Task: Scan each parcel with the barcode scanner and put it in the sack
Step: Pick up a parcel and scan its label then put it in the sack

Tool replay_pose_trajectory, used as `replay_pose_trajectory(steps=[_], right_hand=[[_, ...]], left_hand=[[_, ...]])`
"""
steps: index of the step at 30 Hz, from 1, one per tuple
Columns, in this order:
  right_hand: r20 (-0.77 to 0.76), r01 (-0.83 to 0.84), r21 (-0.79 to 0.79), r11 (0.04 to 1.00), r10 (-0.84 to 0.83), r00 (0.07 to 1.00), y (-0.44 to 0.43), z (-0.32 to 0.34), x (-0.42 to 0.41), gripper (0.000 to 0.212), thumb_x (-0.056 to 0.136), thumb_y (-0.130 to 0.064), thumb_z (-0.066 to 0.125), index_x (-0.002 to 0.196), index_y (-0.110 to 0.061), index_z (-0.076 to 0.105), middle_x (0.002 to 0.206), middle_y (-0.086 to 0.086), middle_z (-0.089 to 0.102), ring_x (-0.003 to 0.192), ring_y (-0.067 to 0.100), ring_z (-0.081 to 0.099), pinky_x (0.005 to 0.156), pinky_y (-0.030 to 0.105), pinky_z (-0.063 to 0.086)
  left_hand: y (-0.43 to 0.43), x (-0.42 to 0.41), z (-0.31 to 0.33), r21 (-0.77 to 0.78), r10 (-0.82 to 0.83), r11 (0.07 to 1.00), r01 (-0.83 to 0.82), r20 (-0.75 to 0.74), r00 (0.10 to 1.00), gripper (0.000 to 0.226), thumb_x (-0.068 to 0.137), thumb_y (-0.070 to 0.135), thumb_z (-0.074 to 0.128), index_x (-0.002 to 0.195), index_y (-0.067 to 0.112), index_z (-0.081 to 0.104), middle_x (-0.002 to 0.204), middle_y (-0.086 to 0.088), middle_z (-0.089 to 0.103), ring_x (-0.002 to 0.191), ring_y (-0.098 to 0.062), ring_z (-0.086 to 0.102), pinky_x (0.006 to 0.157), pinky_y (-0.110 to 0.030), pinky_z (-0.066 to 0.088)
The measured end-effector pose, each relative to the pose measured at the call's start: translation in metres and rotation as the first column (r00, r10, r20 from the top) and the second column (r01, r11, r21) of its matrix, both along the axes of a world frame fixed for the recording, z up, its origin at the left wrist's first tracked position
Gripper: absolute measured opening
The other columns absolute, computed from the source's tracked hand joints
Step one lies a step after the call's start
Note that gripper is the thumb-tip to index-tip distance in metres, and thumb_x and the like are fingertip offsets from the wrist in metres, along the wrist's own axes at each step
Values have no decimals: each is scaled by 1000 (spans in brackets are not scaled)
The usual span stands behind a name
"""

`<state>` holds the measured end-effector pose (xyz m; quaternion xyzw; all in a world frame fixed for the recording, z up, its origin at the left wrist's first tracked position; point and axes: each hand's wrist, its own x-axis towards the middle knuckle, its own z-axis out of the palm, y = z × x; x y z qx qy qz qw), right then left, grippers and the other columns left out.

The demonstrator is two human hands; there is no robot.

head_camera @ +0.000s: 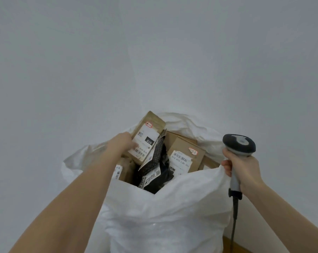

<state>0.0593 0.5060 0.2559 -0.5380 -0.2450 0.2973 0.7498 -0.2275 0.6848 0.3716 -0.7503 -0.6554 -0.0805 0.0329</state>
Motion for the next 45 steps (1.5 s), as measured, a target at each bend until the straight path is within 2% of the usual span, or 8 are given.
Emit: replay_pose_trajectory(steps=[6, 11, 16, 21, 28, 38, 42, 45], right_hand=[[-21, -60, 20, 998, 60, 998, 18, -2, -18, 28, 79, -29, 80, 78, -3, 70, 66, 12, 72, 56, 20, 58, 63, 34, 51], [-13, -80, 17, 997, 80, 997, 6, 2, -19, 26, 80, -26, 79, 77, -3, 68, 63, 12, 71, 49, 16, 58, 58, 31, 49], [-10, -75, 28, 997, 76, 997, -21, 6, -17, 24, 78, -24, 79, 79, -3, 67, 63, 12, 70, 50, 18, 58, 58, 32, 49], [-42, -64, 39, 997, 66, 997, -66, 7, -3, 23, 81, -24, 77, 81, -4, 66, 58, 9, 69, 43, 13, 57, 52, 29, 48], [-128, -15, -14, 1000, 13, 992, -165, -30, 42, 21, 83, -24, 76, 91, -7, 65, 60, 9, 69, 45, 14, 58, 50, 26, 51], [-300, 194, -274, 942, -275, 913, -313, -153, 125, 23, 84, -29, 74, 89, -10, 62, 57, 7, 68, 45, 14, 57, 49, 25, 51], [-311, 279, -376, 884, -404, 860, -359, -204, 155, 24, 83, -28, 74, 87, -7, 63, 57, 8, 65, 49, 19, 57, 54, 31, 50], [-325, 293, -440, 849, -454, 829, -384, -241, 171, 24, 86, -27, 73, 83, -5, 64, 56, 9, 65, 46, 19, 55, 54, 32, 48]], left_hand=[[15, -11, -25, 126, 88, 987, -101, 106, 990, 33, 95, 36, 53, 120, 15, 53, 117, -7, 65, 107, -29, 62, 92, -41, 49], [1, -2, -33, 212, 64, 974, -83, 97, 993, 52, 96, 40, 50, 136, 14, 30, 121, -13, 61, 111, -34, 59, 78, -39, 42], [-22, 22, -30, 215, 57, 972, -96, 181, 982, 69, 100, 44, 41, 152, 11, 8, 149, -18, 31, 132, -38, 38, 98, -49, 39], [-76, 85, -19, 442, -149, 890, 112, 50, 988, 64, 100, 39, 43, 148, 5, 21, 146, -21, 33, 132, -37, 35, 100, -46, 38], [-184, 229, -65, 503, -509, 738, 450, -23, 861, 63, 97, 38, 49, 148, 10, 26, 148, -13, 34, 134, -29, 34, 100, -40, 37], [-334, 391, -246, 124, -752, 653, 747, -3, 659, 60, 98, 39, 48, 147, 11, 27, 150, -12, 32, 135, -28, 33, 102, -39, 37], [-368, 426, -320, -131, -789, 606, 785, 27, 614, 69, 93, 45, 55, 147, 13, 26, 148, -11, 32, 133, -28, 34, 99, -40, 40], [-380, 442, -375, -378, -791, 543, 750, 67, 608, 90, 82, 51, 67, 150, 15, 20, 150, -10, 29, 136, -28, 32, 102, -44, 39]])
